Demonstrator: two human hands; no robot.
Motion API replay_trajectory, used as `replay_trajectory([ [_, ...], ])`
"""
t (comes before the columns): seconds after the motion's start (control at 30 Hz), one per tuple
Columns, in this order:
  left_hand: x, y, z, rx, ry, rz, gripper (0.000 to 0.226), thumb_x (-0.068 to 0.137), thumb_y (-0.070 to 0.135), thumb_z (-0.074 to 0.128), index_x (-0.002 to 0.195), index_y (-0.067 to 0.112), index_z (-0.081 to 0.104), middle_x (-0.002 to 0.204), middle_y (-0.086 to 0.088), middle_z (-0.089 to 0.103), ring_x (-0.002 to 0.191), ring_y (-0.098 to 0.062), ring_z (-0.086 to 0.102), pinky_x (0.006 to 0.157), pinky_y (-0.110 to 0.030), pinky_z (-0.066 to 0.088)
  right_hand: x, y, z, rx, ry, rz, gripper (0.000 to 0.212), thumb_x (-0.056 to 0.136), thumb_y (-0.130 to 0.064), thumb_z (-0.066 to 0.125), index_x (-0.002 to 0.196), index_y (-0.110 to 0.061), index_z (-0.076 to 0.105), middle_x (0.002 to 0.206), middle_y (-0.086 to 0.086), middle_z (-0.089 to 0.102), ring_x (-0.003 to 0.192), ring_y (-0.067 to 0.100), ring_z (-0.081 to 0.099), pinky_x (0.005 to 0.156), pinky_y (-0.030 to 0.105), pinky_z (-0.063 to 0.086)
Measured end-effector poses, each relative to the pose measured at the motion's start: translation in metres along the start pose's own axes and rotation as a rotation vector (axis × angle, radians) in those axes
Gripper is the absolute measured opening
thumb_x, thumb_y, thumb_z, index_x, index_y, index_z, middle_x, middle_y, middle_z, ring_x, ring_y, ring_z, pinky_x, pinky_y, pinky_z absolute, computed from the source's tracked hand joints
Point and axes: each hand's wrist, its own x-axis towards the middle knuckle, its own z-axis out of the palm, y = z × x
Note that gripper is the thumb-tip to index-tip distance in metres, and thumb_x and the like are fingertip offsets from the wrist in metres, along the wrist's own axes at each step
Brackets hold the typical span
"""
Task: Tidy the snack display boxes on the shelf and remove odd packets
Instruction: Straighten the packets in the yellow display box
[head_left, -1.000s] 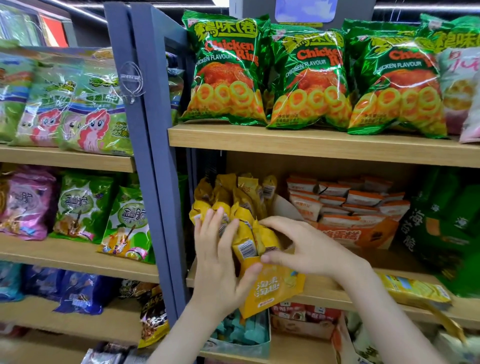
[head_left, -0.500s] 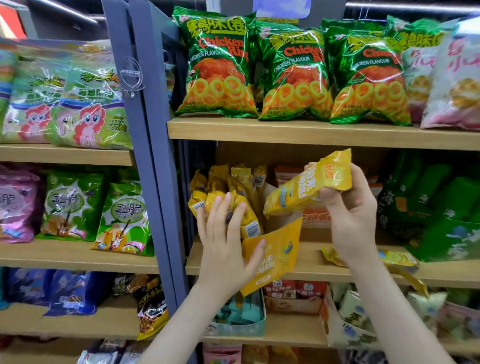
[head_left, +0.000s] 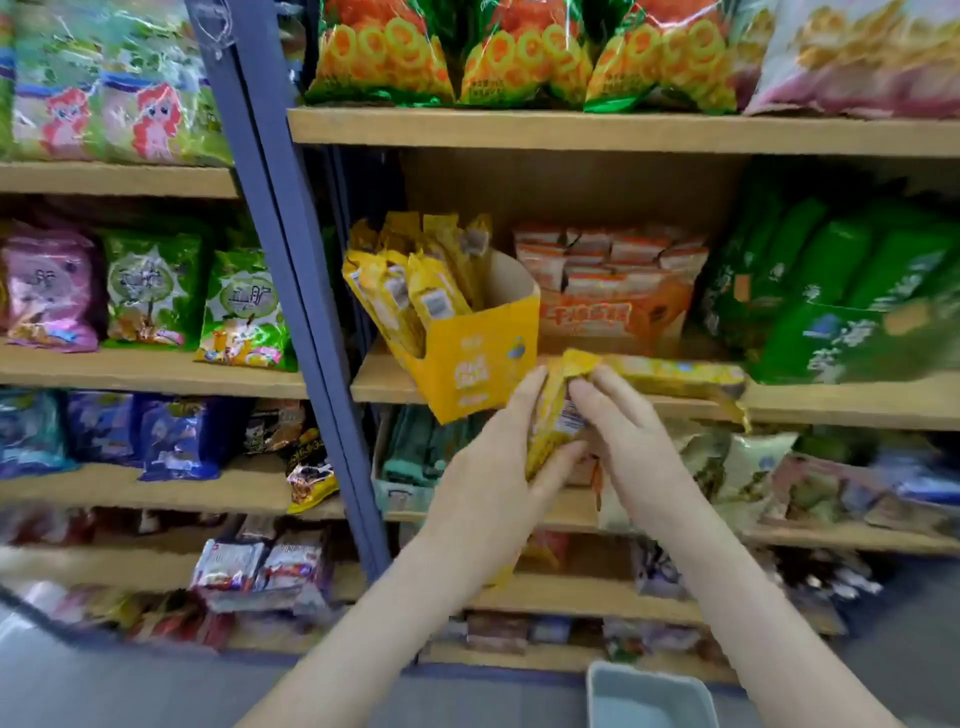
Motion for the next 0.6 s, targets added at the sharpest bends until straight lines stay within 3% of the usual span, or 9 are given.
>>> replay_trajectory([
  [0.13,-0.055,-0.015,0.025,-0.029,-0.101,-0.213,0.063,0.092,0.048,0.056,0.146,0.046,0.024,0.125,0.017,0.061,0.105,-0.004,0.061,0.085,-0.024,0.05,-0.04,0.046,-0.021,-0.467,0.082,0.023,0.013,0.094,-0.019,0.059,0.103,-0.026,0.054,0.091,-0.003,0.062,0.083,0.007,0.06,0.073,0.027,0.05],
  [0.23,-0.09,-0.025,0.036,-0.048,-0.161,-0.323,0.059,0.092,0.046,0.058,0.142,0.05,0.026,0.118,0.019,0.063,0.099,-0.002,0.062,0.082,-0.022,0.05,-0.061,0.068,-0.023,-0.559,-0.034,0.069,0.019,0.095,-0.011,0.055,0.107,-0.025,0.051,0.083,-0.002,0.056,0.072,0.005,0.056,0.067,0.024,0.047],
  [0.3,-0.106,-0.03,0.038,-0.103,-0.185,-0.385,0.055,0.093,0.043,0.059,0.138,0.051,0.029,0.107,0.019,0.065,0.086,0.002,0.062,0.073,-0.018,0.047,-0.07,0.077,-0.022,-0.498,-0.095,0.134,0.027,0.096,-0.005,0.053,0.109,-0.028,0.052,0.078,-0.003,0.052,0.071,0.008,0.053,0.068,0.024,0.044],
  [0.43,-0.121,-0.036,0.034,-0.224,-0.244,-0.477,0.042,0.094,0.039,0.059,0.131,0.045,0.04,0.084,0.016,0.065,0.067,0.006,0.057,0.062,-0.01,0.041,-0.081,0.095,-0.02,-0.183,-0.048,0.321,0.031,0.093,0.002,0.051,0.105,-0.023,0.064,0.076,0.003,0.049,0.071,0.012,0.054,0.067,0.024,0.045],
  [0.6,-0.124,-0.051,0.029,-0.27,-0.278,-0.569,0.032,0.094,0.04,0.06,0.12,0.029,0.045,0.095,0.005,0.068,0.069,0.003,0.062,0.06,-0.013,0.046,-0.086,0.106,-0.009,0.011,-0.006,0.417,0.023,0.093,0.005,0.049,0.099,-0.012,0.063,0.076,0.004,0.058,0.067,0.014,0.055,0.06,0.022,0.046],
])
